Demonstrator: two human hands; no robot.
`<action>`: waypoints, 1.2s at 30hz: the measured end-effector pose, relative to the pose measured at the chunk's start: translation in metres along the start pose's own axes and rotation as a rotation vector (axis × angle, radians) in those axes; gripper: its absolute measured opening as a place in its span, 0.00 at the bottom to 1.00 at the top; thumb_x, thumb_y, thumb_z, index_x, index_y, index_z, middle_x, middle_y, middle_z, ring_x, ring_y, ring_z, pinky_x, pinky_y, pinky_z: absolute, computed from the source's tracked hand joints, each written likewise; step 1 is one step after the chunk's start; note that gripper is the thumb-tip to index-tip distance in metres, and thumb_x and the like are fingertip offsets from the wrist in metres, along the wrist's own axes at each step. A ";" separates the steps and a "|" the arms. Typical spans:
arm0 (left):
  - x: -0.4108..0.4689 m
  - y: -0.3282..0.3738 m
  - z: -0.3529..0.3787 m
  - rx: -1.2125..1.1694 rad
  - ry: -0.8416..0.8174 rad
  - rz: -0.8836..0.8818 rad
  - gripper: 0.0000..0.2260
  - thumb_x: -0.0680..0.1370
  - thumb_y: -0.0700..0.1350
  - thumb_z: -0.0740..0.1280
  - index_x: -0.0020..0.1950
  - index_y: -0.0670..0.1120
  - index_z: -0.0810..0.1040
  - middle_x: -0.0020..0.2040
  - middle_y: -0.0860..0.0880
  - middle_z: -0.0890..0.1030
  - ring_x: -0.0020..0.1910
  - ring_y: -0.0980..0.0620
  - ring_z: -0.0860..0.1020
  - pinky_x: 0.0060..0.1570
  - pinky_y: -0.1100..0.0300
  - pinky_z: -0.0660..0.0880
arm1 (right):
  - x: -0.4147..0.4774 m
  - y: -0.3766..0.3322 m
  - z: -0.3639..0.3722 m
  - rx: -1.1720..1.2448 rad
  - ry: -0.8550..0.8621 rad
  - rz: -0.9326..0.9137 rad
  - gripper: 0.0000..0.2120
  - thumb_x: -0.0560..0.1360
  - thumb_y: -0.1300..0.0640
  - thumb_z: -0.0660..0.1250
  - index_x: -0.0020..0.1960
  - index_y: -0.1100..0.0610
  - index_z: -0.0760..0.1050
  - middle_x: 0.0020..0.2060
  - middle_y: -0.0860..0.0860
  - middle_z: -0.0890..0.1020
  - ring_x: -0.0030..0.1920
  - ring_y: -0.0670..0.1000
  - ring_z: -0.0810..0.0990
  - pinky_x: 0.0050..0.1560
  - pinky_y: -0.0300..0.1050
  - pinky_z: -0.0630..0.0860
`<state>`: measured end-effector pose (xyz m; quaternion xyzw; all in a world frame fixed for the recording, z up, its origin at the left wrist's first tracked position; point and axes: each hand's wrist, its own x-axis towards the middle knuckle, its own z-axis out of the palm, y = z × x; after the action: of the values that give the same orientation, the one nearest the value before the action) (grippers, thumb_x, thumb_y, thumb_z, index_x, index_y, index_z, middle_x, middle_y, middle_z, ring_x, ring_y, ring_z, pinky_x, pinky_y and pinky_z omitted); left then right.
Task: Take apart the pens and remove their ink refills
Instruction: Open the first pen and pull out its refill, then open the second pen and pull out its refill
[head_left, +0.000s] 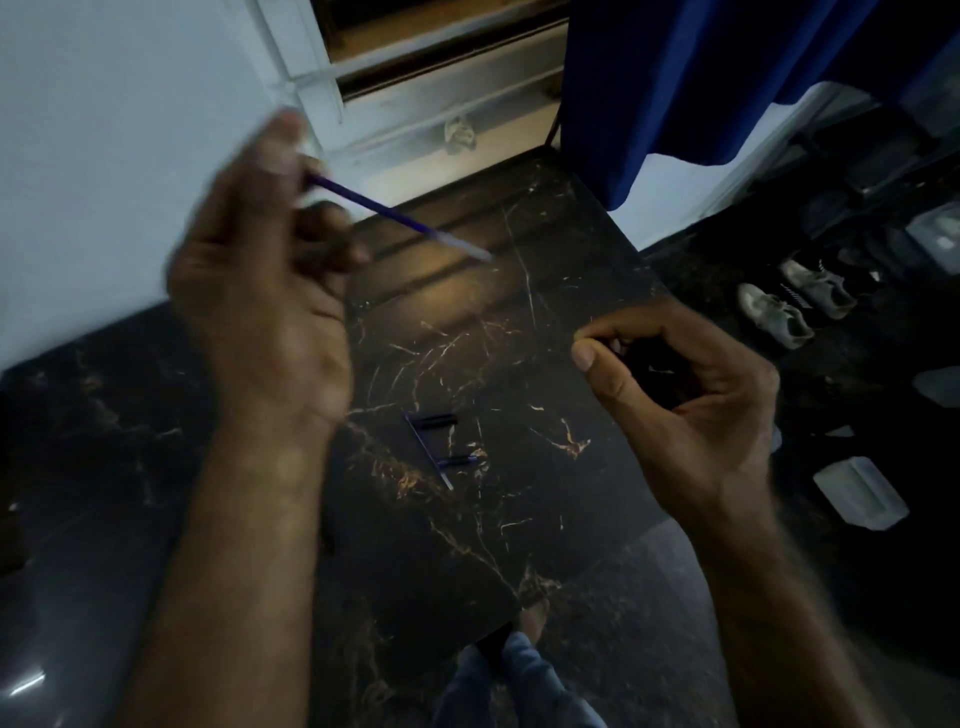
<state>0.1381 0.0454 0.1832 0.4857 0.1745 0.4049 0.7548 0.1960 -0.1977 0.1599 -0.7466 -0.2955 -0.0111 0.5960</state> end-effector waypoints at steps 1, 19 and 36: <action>0.012 0.001 -0.010 -0.002 0.054 0.002 0.07 0.84 0.41 0.72 0.60 0.42 0.87 0.46 0.49 0.87 0.40 0.56 0.83 0.37 0.61 0.79 | -0.002 0.001 -0.002 -0.003 0.010 0.006 0.02 0.80 0.61 0.76 0.51 0.60 0.84 0.43 0.54 0.85 0.39 0.51 0.82 0.40 0.39 0.77; -0.043 -0.213 -0.066 1.038 -0.113 -0.504 0.07 0.78 0.42 0.80 0.53 0.47 0.85 0.44 0.51 0.88 0.37 0.57 0.87 0.29 0.65 0.81 | -0.023 0.008 0.007 0.010 -0.057 0.043 0.01 0.81 0.61 0.74 0.52 0.58 0.84 0.44 0.51 0.85 0.42 0.50 0.84 0.42 0.45 0.81; -0.060 -0.180 -0.089 1.256 0.103 -0.241 0.05 0.81 0.50 0.76 0.50 0.52 0.81 0.41 0.57 0.83 0.36 0.66 0.79 0.31 0.73 0.75 | -0.022 0.015 0.009 0.034 -0.101 0.068 0.02 0.80 0.60 0.74 0.52 0.58 0.84 0.45 0.53 0.86 0.43 0.54 0.84 0.42 0.50 0.81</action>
<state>0.1230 0.0150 -0.0236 0.7922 0.4680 0.1605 0.3573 0.1813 -0.2007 0.1357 -0.7455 -0.2997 0.0522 0.5930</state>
